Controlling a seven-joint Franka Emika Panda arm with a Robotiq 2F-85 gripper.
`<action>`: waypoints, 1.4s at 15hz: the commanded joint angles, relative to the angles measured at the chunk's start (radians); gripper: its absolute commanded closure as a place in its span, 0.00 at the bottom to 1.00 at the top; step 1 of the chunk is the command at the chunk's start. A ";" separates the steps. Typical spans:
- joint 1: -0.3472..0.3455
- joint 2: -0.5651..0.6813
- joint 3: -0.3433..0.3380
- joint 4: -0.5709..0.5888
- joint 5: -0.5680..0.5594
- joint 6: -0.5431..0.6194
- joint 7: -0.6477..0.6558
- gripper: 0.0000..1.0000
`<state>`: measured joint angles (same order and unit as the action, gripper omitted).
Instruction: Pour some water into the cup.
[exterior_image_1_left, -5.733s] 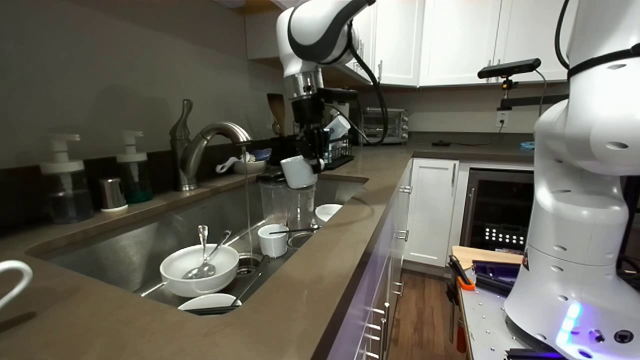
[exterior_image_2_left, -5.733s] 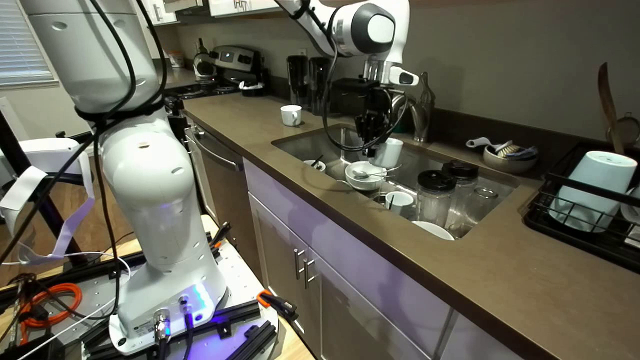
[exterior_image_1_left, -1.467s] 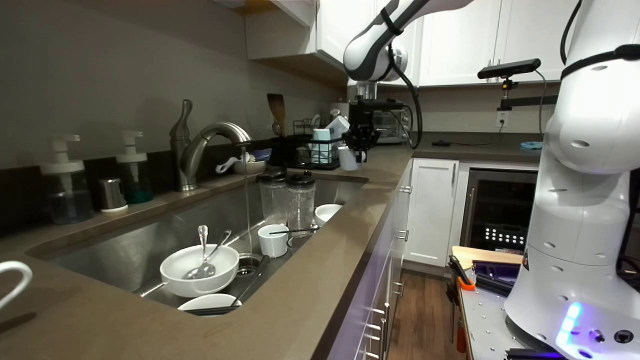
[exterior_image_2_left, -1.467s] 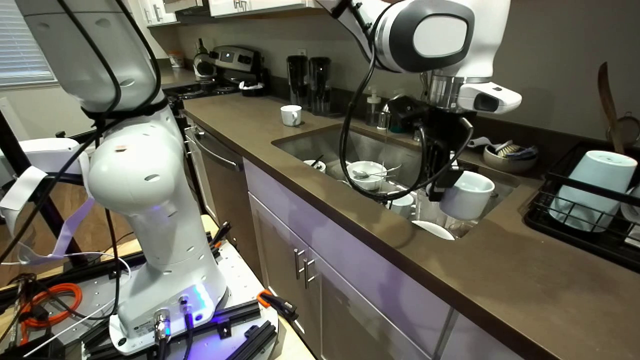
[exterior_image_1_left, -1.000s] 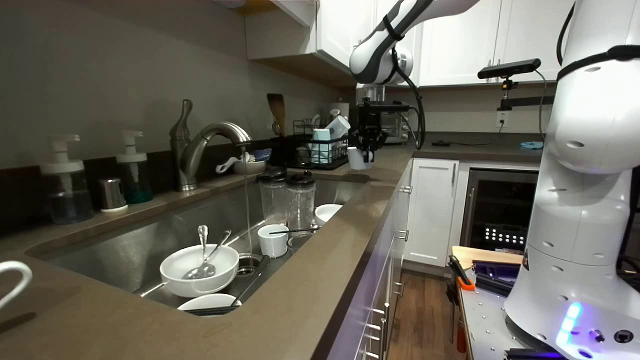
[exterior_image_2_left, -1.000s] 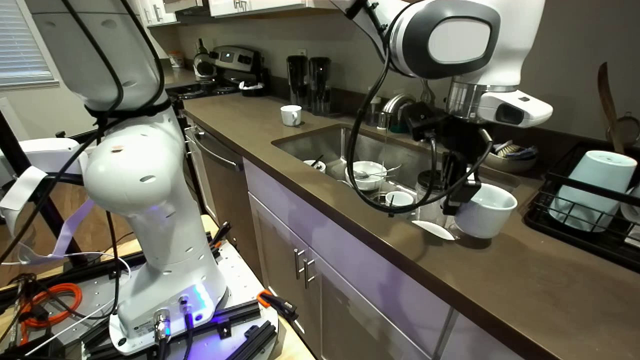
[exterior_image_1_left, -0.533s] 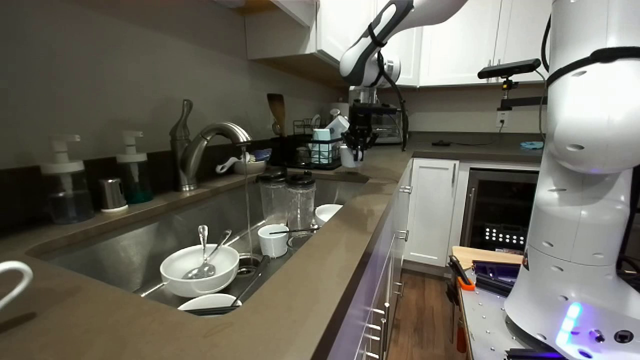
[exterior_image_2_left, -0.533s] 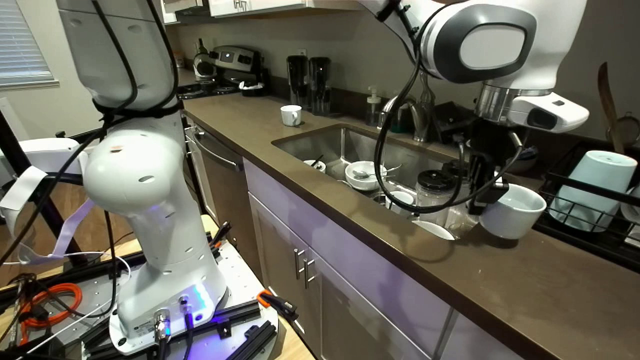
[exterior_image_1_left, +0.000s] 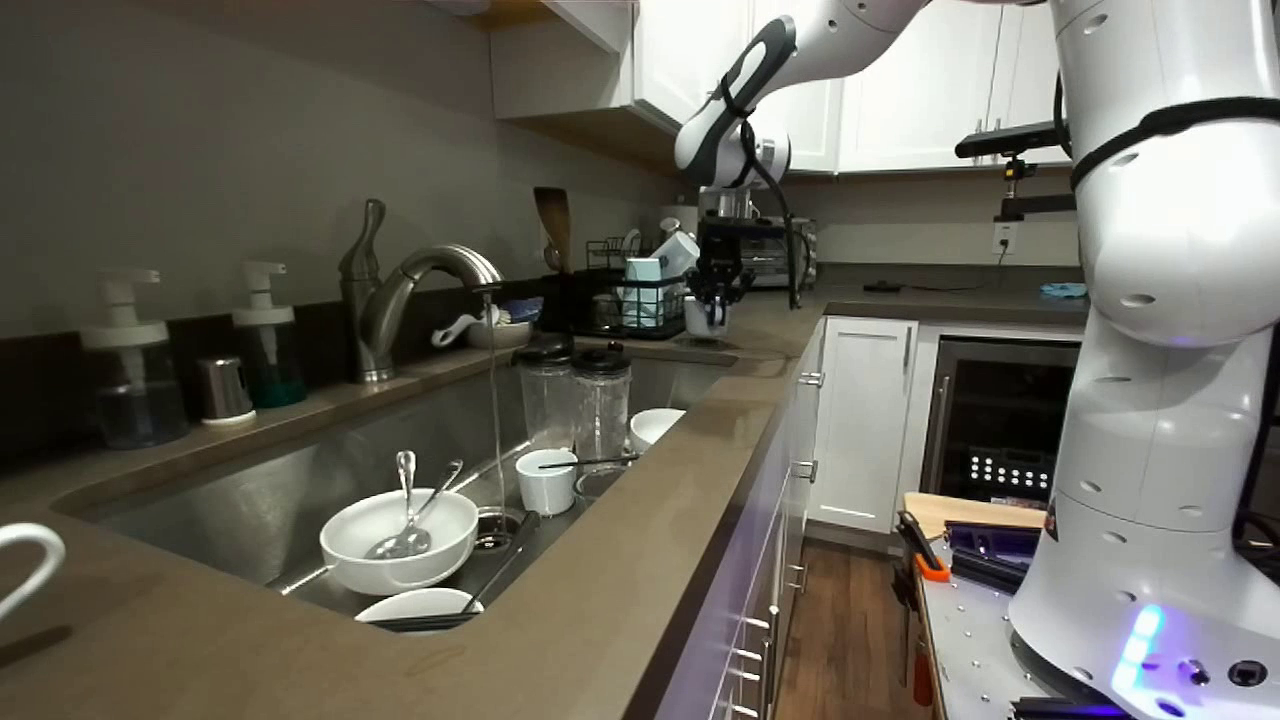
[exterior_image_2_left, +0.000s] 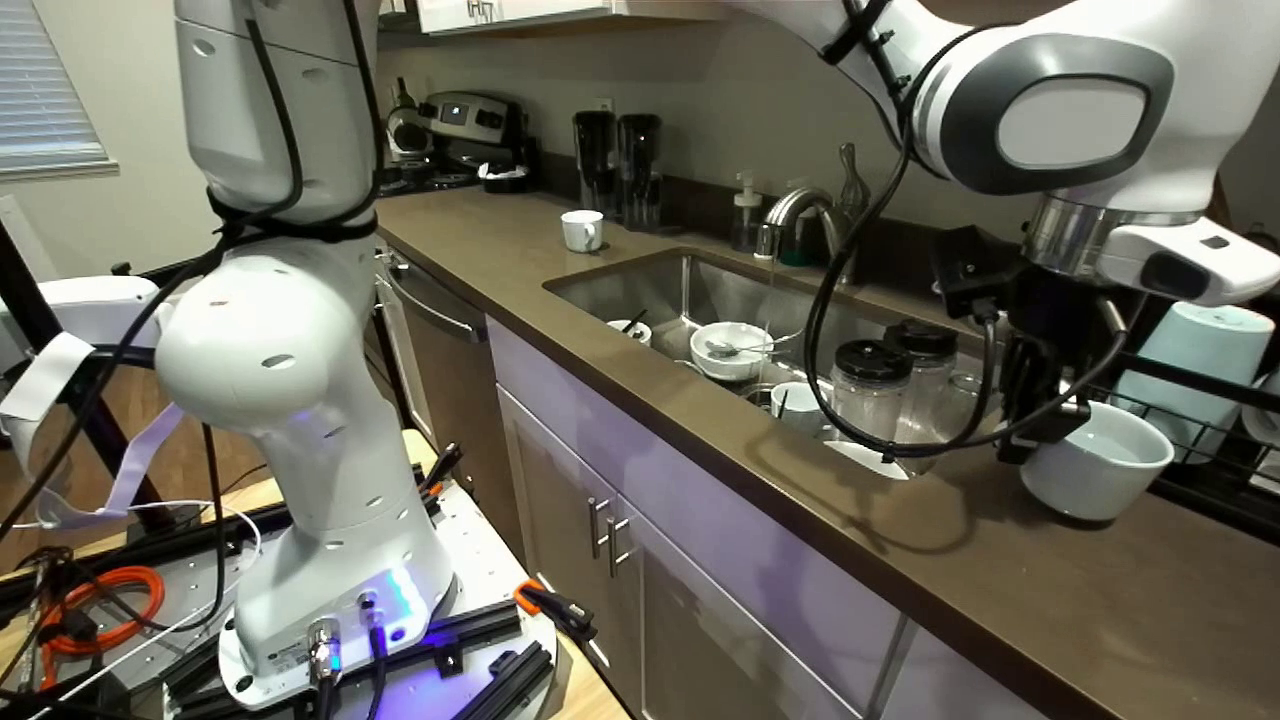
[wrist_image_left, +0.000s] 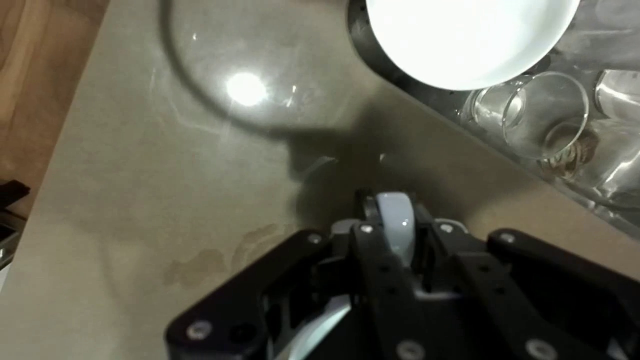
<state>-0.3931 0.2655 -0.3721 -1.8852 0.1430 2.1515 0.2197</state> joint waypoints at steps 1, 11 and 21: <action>-0.038 0.044 -0.001 0.081 0.048 -0.046 -0.014 0.96; -0.073 0.118 0.002 0.154 0.072 -0.059 -0.001 0.96; -0.083 0.150 0.004 0.190 0.076 -0.079 0.002 0.96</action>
<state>-0.4568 0.3819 -0.3754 -1.7474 0.1943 2.1102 0.2209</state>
